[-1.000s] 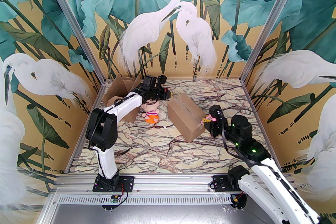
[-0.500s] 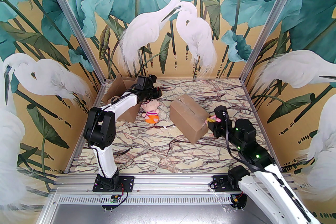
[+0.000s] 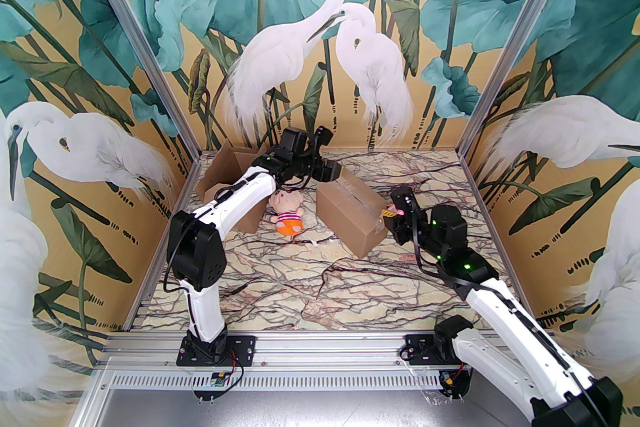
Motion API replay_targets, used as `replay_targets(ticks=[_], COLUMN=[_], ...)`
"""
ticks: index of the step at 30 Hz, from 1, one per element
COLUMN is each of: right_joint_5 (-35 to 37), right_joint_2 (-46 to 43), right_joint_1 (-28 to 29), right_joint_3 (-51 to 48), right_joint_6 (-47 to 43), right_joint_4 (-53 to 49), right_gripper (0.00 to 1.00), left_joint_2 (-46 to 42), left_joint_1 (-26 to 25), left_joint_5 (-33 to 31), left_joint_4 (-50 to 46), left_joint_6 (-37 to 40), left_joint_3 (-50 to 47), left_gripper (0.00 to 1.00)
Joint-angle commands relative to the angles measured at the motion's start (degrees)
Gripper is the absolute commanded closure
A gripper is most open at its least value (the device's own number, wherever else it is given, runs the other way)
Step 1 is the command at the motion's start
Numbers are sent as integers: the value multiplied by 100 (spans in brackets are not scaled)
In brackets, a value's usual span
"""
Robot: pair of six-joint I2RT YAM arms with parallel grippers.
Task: Unpack the express box
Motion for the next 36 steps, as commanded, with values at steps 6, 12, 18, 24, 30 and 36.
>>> replay_targets(ticks=[6,12,18,24,30,36], right_joint_5=[-221,-279,-20,454,868,1355], right_joint_2=[209,315,336,597,672,201], right_joint_1=[-95,-221,-299,-326,-506,-950], right_joint_3=[417,455,258,195,199,-33], right_joint_6=[-461,-561,-314,300,1114,3014], right_joint_4=[395,629,1619,2757,2829,2177], right_gripper=[100,100,100,100,100,100], left_joint_2=[856,1112,1038,776,386,-476], left_joint_1=[-85,-72,-3,2,-6,-142], left_joint_5=[-516,-1092,-1300,-1343,-1472,-1429], left_joint_4=[-607,-879,-866,-663,-528,268], left_joint_6=[462,220,-98,-515,-787,-9], left_joint_3=[399,539,174,-288,-601,-1104], left_gripper=[26,25,25,25,25,4])
